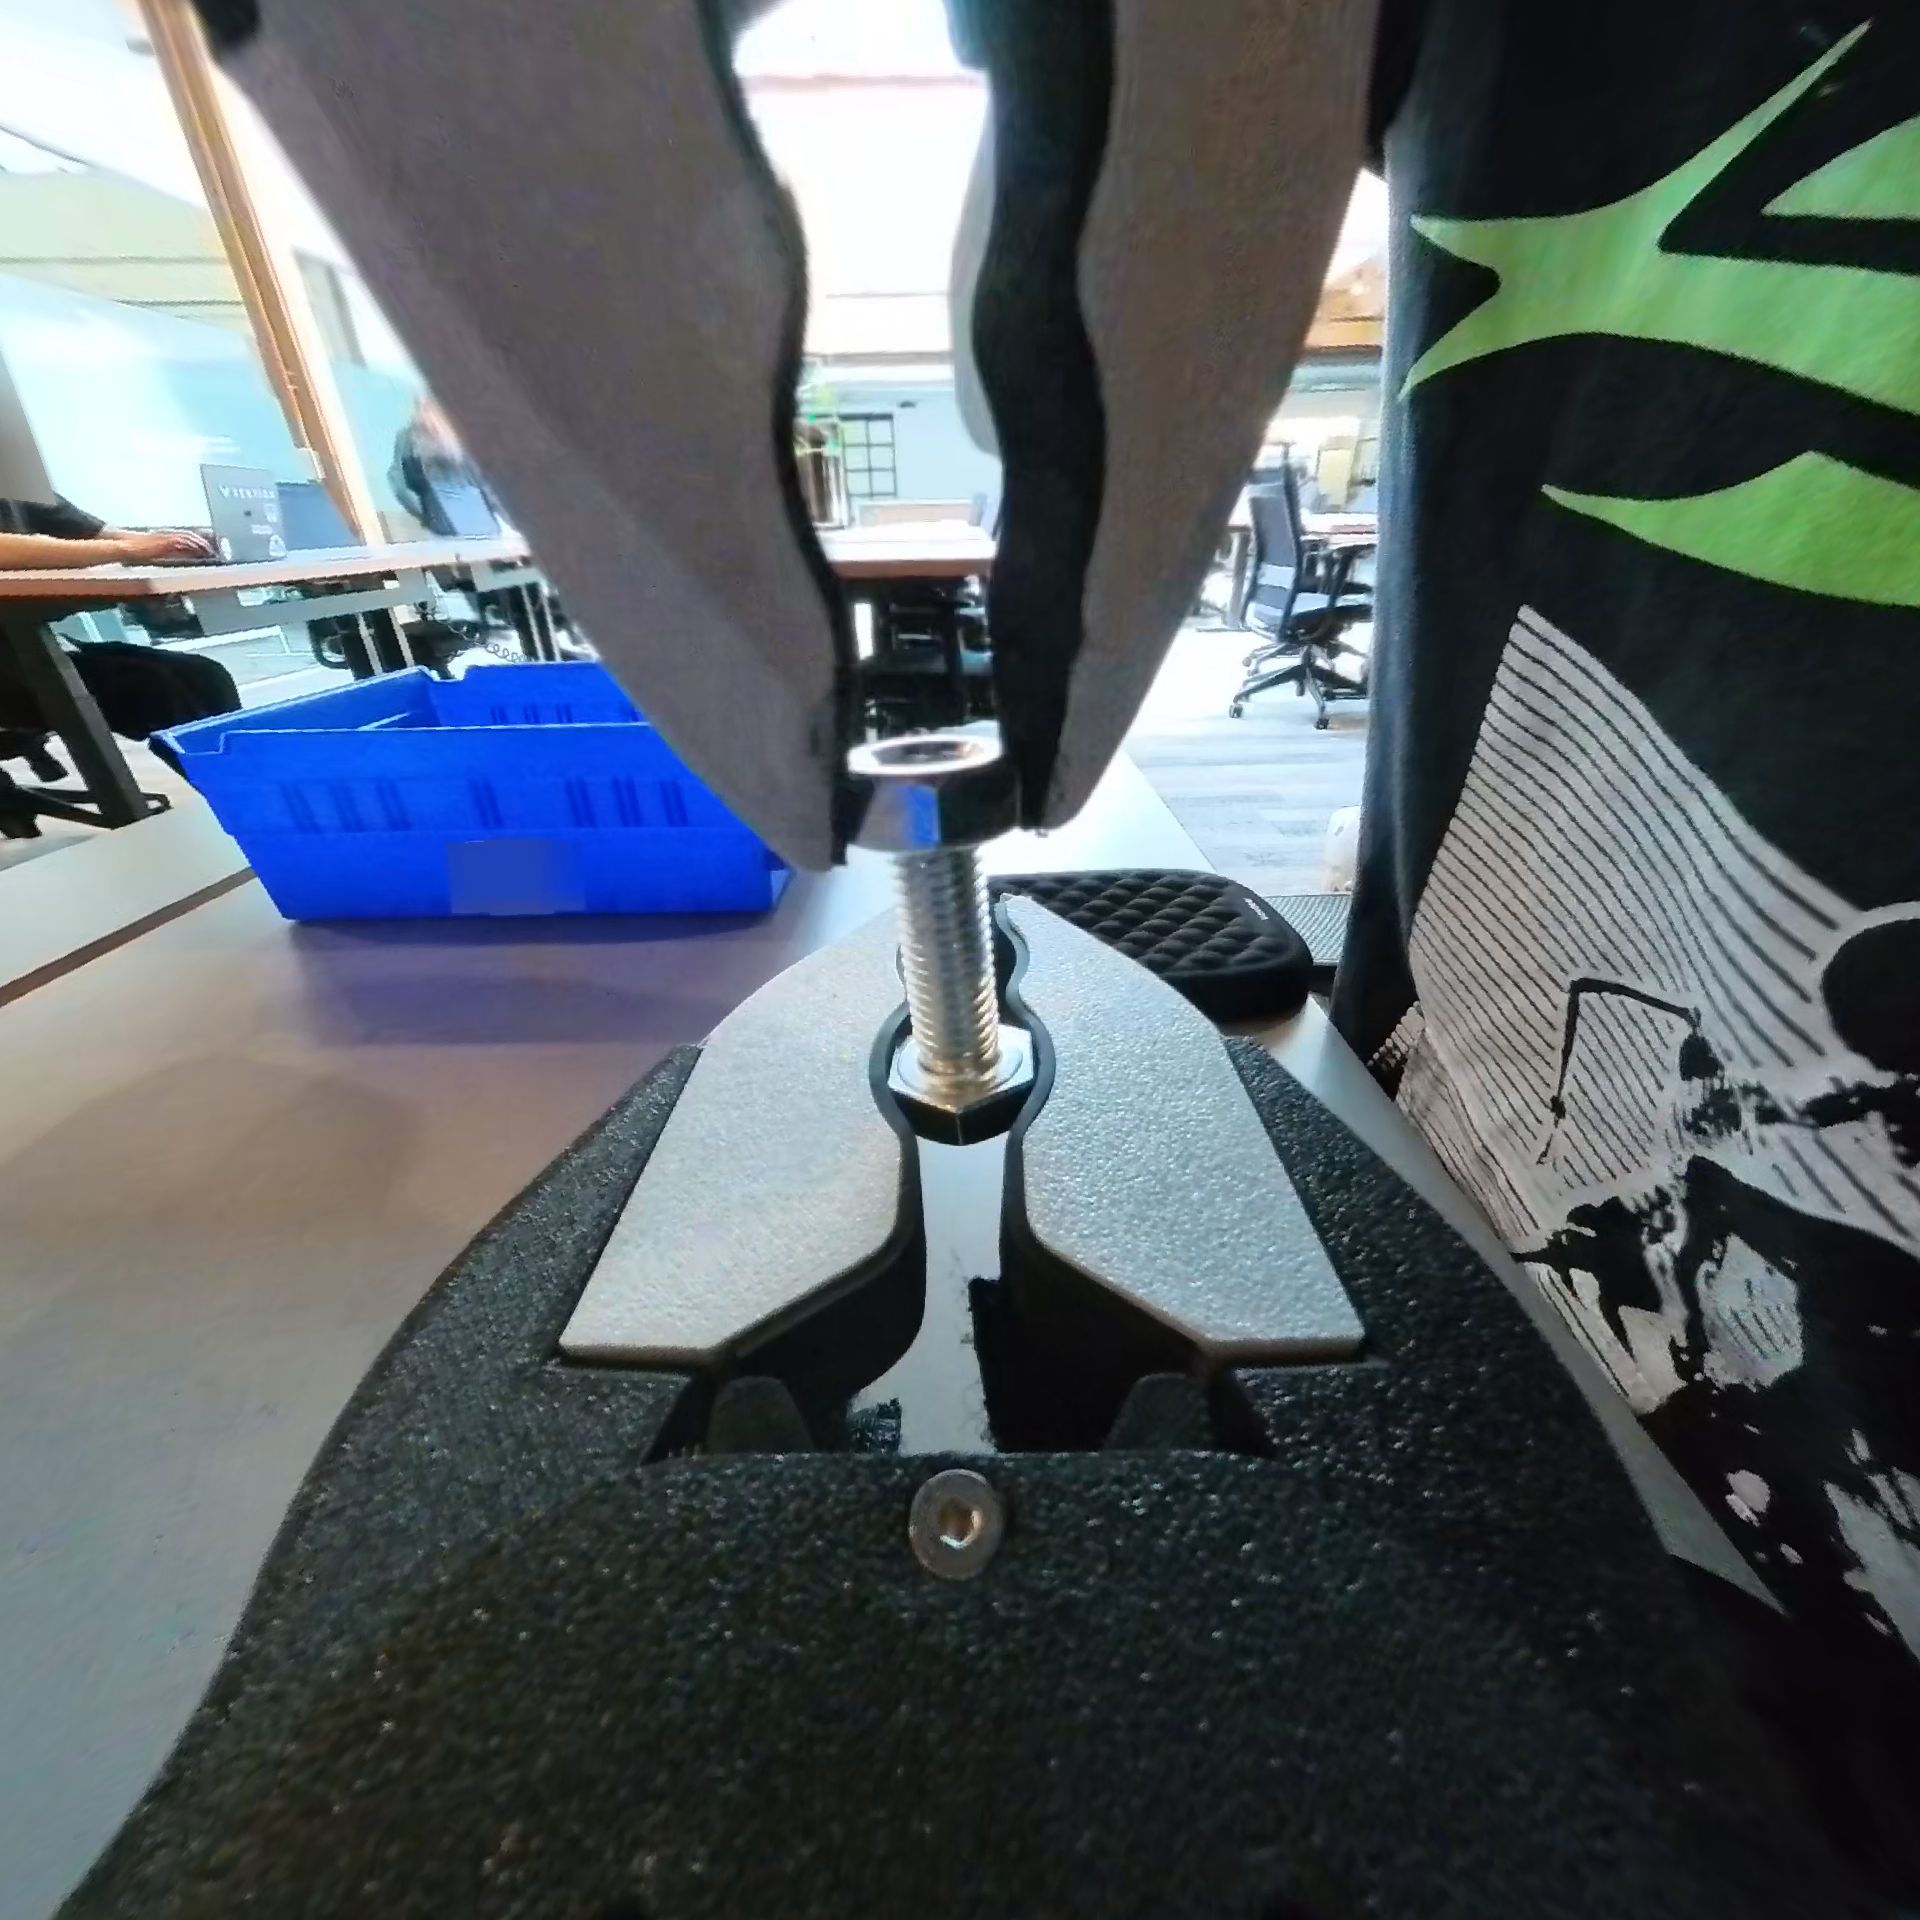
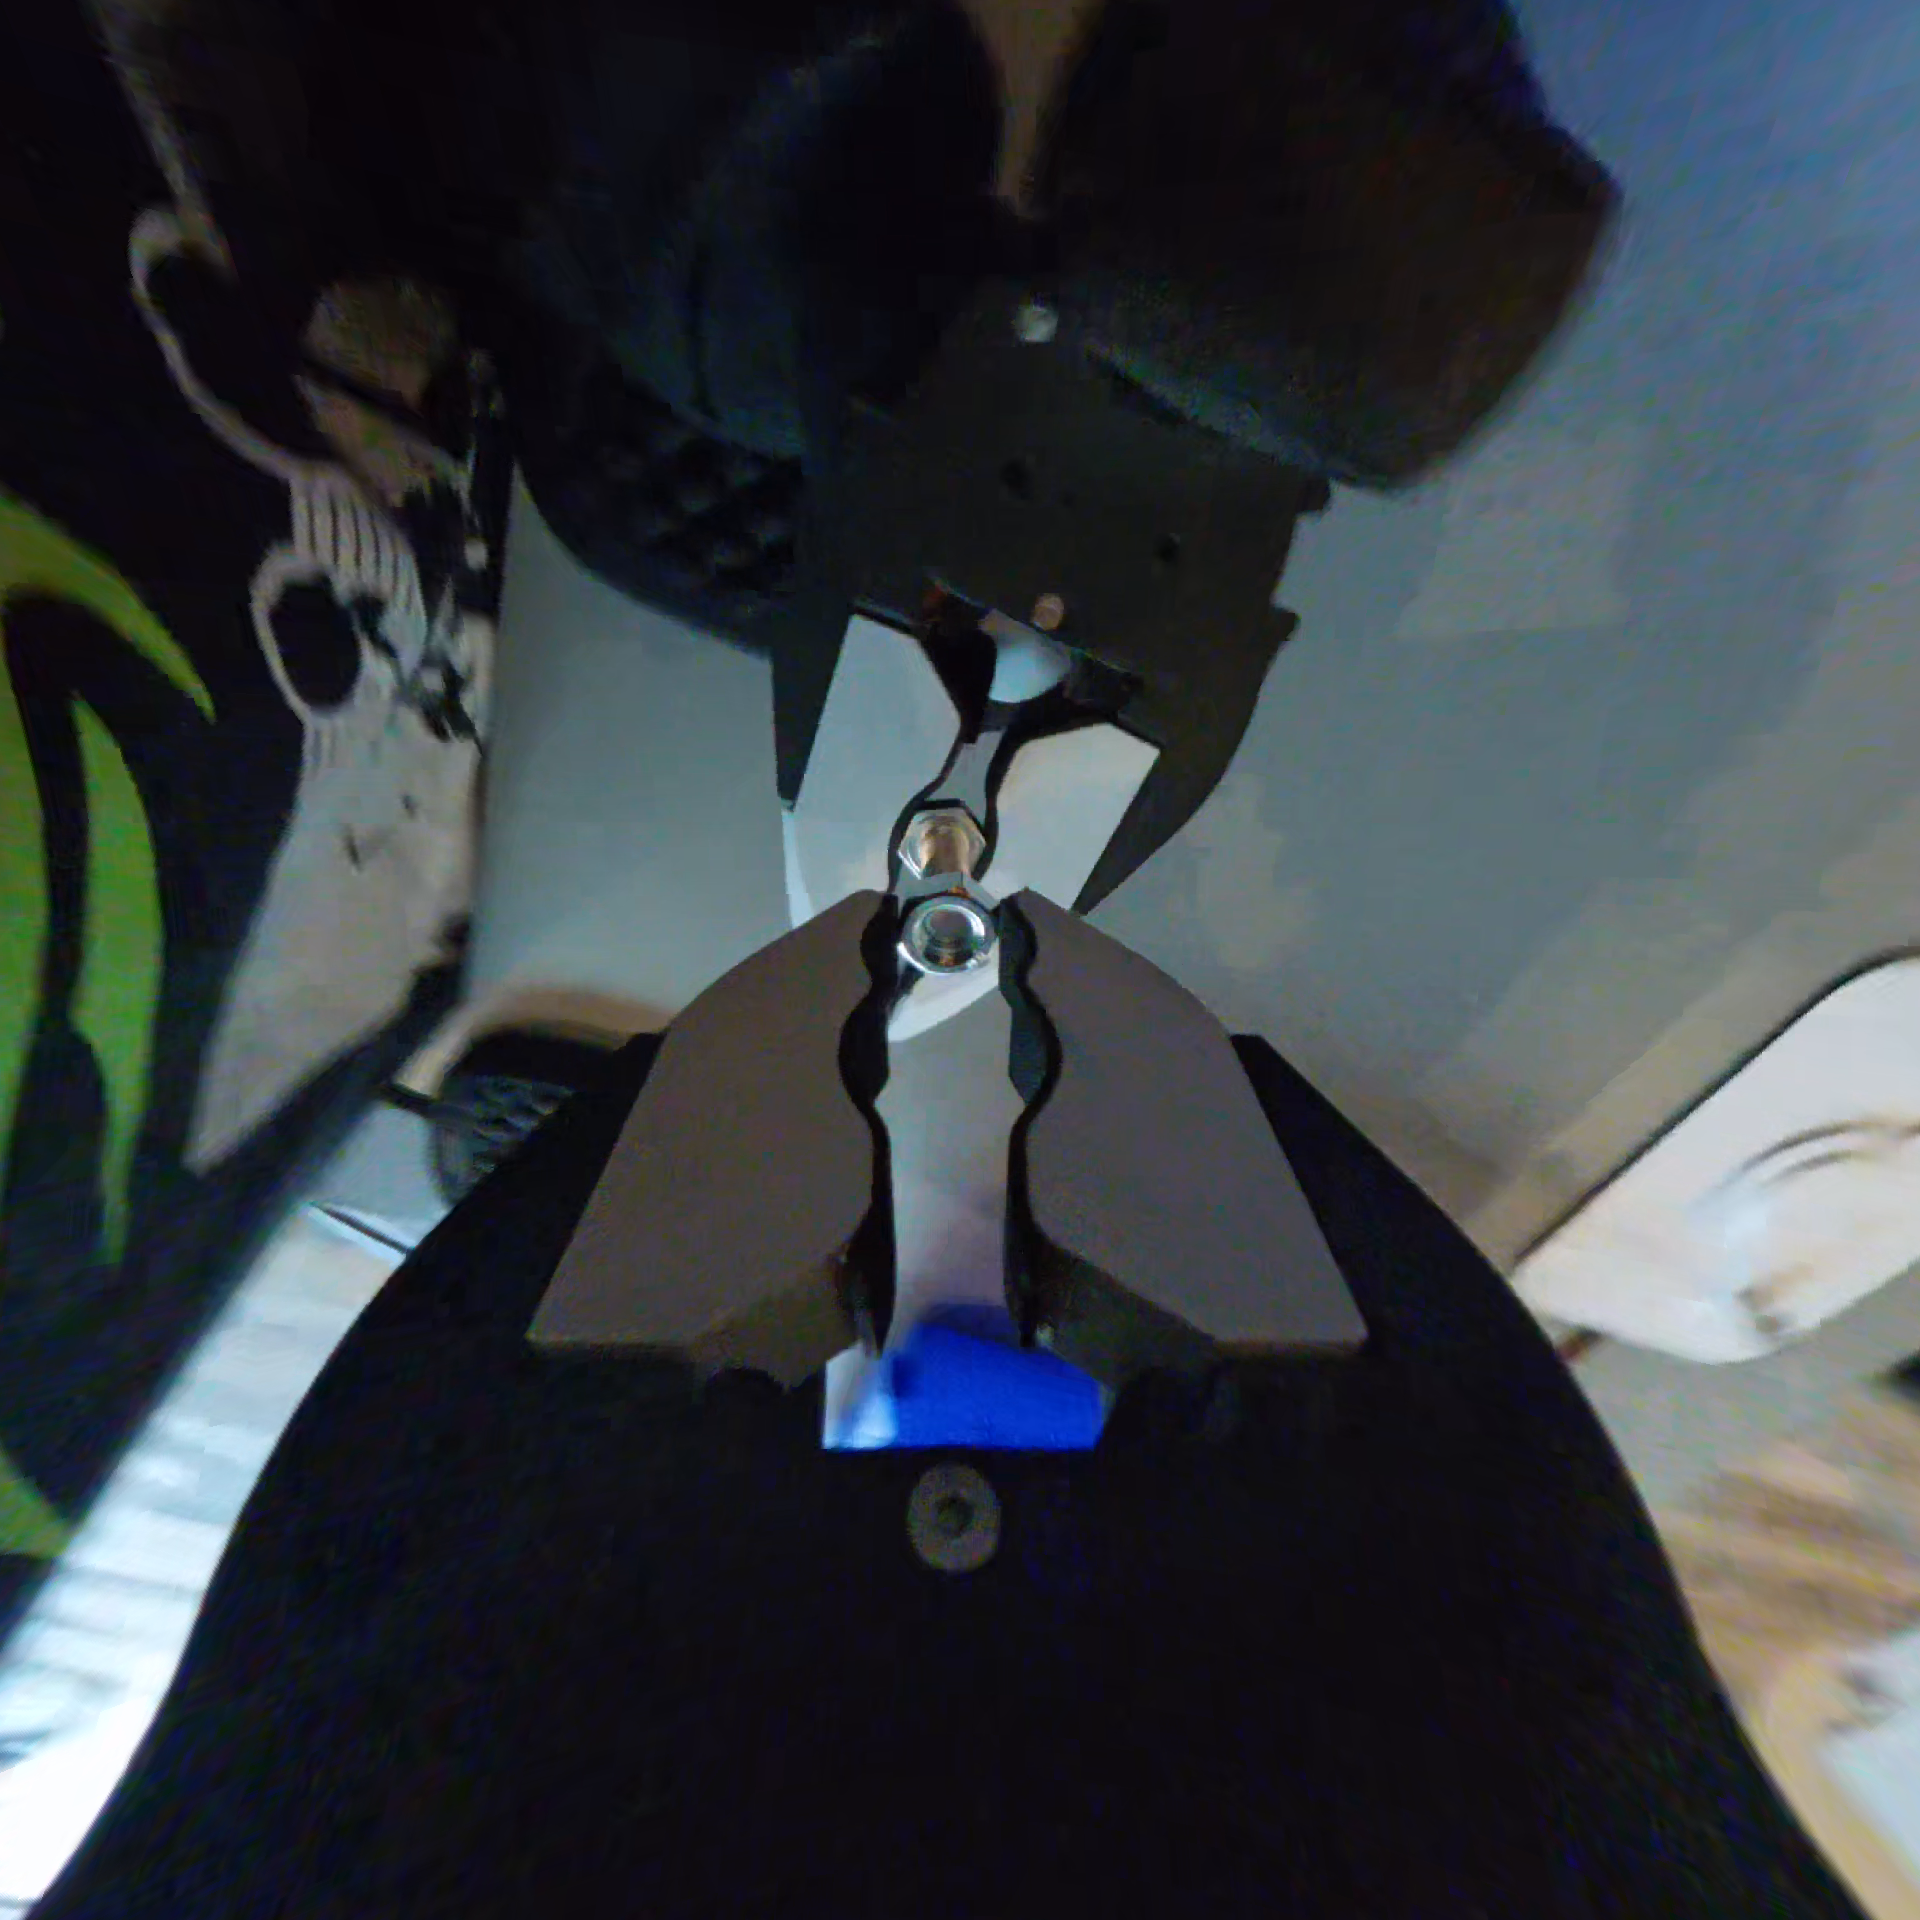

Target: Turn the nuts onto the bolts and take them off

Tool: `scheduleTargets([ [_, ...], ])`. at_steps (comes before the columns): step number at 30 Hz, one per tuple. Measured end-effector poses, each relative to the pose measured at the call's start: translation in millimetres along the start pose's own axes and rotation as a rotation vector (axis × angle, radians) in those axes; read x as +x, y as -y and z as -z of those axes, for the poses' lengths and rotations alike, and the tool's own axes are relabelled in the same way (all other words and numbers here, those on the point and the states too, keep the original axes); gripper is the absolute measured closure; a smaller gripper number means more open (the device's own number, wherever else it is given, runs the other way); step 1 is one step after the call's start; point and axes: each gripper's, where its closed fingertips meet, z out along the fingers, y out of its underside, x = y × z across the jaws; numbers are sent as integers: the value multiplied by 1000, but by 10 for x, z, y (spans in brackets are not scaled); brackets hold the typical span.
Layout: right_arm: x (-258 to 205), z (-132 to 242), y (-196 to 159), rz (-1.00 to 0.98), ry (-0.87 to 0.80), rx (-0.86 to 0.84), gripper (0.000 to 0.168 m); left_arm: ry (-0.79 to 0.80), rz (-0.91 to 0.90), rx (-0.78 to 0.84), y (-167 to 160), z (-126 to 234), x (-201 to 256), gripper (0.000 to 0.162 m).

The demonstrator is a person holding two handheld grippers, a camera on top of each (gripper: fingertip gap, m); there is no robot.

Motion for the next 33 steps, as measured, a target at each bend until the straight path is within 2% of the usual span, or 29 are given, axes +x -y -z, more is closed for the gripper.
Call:
scheduleTargets([
  [3,2,-4,-2,-160,21,39,150,3,-2,-2,-5,-3,-2,152],
  [7,1,5,15,-129,3,40,149,2,-3,7,9,3,-1,152],
  [9,-26,32,74,-52,29,77,130,1,2,16,22,12,-5,152],
  [12,0,163,139,270,20,134,119,-5,3,18,25,12,0,152],
  [16,-21,244,91,845,-14,114,122,-17,1,21,31,12,15,152],
  [19,-20,166,56,1016,-4,50,124,-23,1,19,29,10,20,152],
  [27,-8,34,29,1122,49,14,146,-26,3,22,30,9,15,152],
  [33,7,33,38,1017,39,19,150,-25,4,22,32,9,10,152],
])
